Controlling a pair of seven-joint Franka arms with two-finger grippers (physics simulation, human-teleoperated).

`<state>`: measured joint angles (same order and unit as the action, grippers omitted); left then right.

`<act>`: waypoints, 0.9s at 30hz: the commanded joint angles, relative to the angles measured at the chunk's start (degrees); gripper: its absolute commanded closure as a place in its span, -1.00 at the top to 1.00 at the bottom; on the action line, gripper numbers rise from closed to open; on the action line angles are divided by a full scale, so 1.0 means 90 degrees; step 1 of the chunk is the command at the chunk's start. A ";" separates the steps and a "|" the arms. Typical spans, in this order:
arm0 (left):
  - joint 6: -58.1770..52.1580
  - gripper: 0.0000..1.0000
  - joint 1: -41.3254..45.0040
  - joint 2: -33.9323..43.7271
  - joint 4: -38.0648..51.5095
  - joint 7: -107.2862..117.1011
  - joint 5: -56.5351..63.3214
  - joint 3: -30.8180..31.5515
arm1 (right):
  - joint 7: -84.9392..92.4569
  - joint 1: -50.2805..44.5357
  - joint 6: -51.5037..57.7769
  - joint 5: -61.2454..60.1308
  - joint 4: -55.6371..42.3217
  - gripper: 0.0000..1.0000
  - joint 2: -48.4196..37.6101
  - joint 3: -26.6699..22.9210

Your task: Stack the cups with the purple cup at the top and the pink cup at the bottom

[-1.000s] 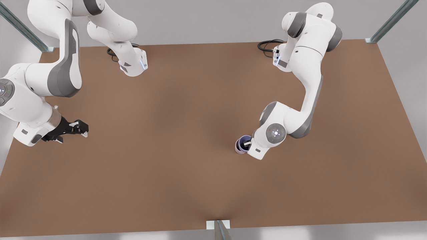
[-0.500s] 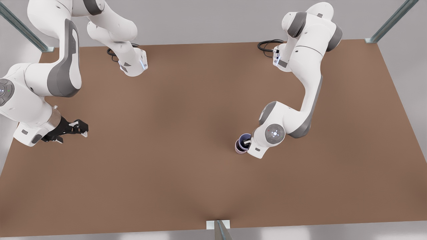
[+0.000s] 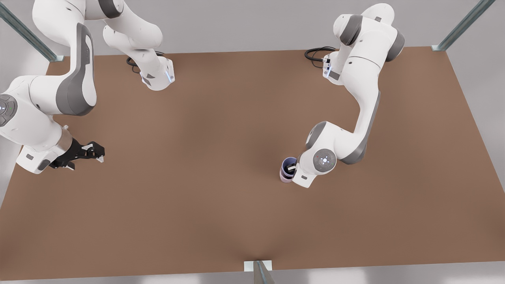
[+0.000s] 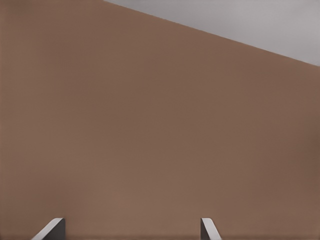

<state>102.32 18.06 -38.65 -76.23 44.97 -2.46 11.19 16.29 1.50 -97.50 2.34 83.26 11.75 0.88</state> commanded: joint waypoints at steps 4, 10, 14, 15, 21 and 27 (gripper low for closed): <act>0.0077 -0.57 -0.0073 -0.0012 -0.0027 -0.0006 -0.0020 0.0016 | 0.0046 -0.0001 0.0003 -0.0006 -0.0003 1.00 -0.0007 0.0000; 0.0135 -0.57 -0.0103 -0.0090 -0.0027 -0.0006 -0.0117 0.0016 | 0.0046 0.0009 0.0003 -0.0006 -0.0003 1.00 -0.0007 0.0000; 0.0155 -0.57 -0.0103 -0.0109 -0.0027 -0.0006 -0.0117 0.0016 | 0.0046 0.0009 0.0003 -0.0015 -0.0003 1.00 0.0013 0.0000; 0.0155 -0.57 -0.0103 -0.0119 -0.0027 -0.0006 -0.0127 -0.0003 | 0.0046 0.0009 0.0003 -0.0015 -0.0003 1.00 0.0013 0.0000; 0.0155 -0.09 -0.0103 -0.0109 -0.0027 -0.0006 -0.0147 0.0016 | 0.0046 -0.0001 0.0003 -0.0015 -0.0013 1.00 0.0013 0.0000; 0.0135 0.53 -0.0171 -0.0100 -0.0017 -0.0016 -0.0147 0.0026 | 0.0046 -0.0001 0.0003 -0.0006 -0.0072 1.00 0.0022 0.0000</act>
<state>103.68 16.58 -39.62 -76.45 44.89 -3.90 11.41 16.58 1.46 -97.50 2.32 82.63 12.01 0.92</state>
